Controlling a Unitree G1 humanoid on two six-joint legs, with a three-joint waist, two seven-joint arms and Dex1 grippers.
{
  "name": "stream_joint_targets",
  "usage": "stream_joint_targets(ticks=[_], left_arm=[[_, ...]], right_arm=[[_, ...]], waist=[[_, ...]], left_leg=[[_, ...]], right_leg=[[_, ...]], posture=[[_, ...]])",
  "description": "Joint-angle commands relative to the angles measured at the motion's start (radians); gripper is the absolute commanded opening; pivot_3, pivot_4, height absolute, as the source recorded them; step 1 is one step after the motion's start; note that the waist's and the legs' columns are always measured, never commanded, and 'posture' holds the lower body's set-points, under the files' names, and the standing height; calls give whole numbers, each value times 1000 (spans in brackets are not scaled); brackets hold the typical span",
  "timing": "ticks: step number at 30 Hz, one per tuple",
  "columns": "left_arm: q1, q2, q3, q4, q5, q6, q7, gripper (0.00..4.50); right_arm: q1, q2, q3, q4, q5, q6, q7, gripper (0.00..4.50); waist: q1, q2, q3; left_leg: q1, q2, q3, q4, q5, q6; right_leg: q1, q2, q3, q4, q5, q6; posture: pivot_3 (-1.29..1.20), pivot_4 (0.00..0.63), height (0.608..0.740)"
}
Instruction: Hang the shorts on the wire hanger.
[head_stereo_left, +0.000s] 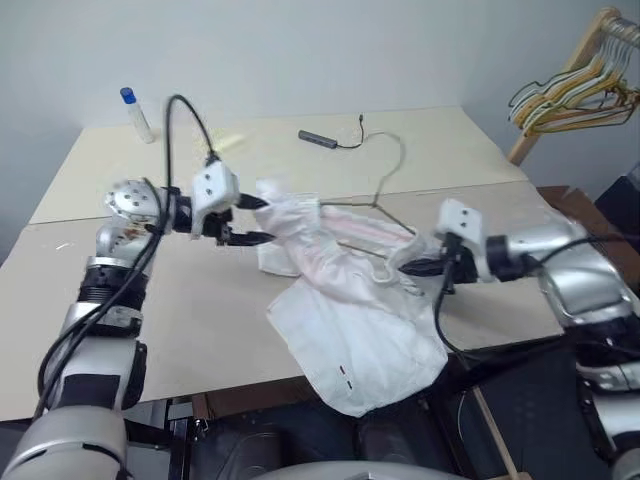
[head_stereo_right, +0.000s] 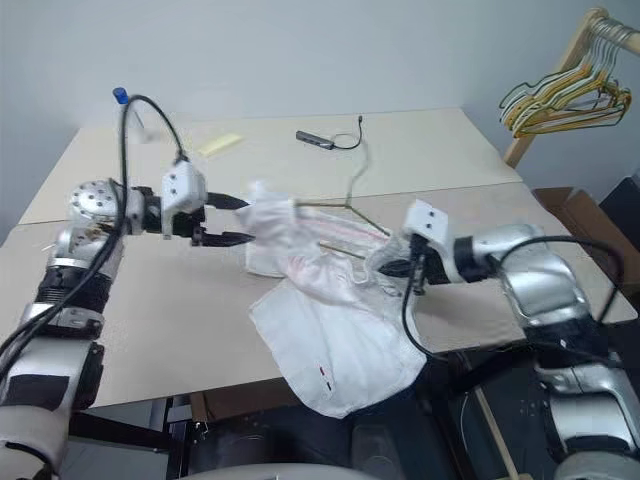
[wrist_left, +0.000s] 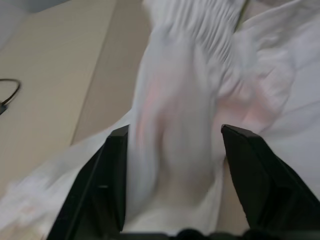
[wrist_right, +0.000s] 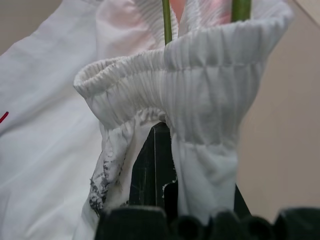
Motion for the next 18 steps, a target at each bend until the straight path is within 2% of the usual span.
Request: stream_joint_targets(ticks=[1, 2, 4, 8, 12, 15, 18], left_arm=[[-58, -30, 115, 16, -65, -14, 139, 4284], [-67, -47, 137, 10, -74, -4, 187, 4485], [-78, -99, 189, -41, -117, 43, 287, 4485], [-18, -208, 245, -328, -300, 264, 375, 4485], [48, -286, 268, -605, -507, 483, 461, 4485], [62, -333, 277, -728, -607, 575, 546, 4485], [55, -360, 271, -779, -647, 616, 607, 4485]], right_arm=[[86, -19, -183, -131, 97, 148, -92, 0], [118, -19, -221, -153, 112, 179, -116, 0], [182, -5, -327, -197, 145, 282, -189, 0], [221, 46, -534, -271, 159, 584, -384, 0], [197, 31, -637, -312, 138, 823, -488, 0], [163, 36, -715, -280, 114, 893, -562, 0], [91, 22, -766, -180, 72, 896, -657, 0]], waist=[[0, 0, 0], [1, 0, 0], [3, 0, 0], [3, 0, 0], [-7, 1, -1], [-23, 4, -3], [-39, 10, -7]], left_leg=[[0, 0, 0, 0, 0, 0], [0, 0, 0, 1, 0, 0], [1, 0, -1, 1, 0, 0], [-2, 0, -3, 2, 0, 0], [-1, 0, -5, 1, 0, 0], [1, 0, -7, 1, -1, 0], [4, -1, -7, 1, -1, 1]], right_leg=[[0, 0, 0, 0, 0, 0], [1, 0, 0, 0, 0, 0], [2, -1, 0, 0, 0, 0], [1, -1, -1, 3, 0, 0], [0, -1, 1, 2, 0, 0], [2, -1, 3, 0, 0, 0], [3, 0, 4, 0, 0, 1]], posture=[[-115, 0, 740], [-117, 0, 740], [-125, 0, 740], [-148, 0, 740], [-182, 0, 740], [-196, 0, 740], [-198, 0, 740]])
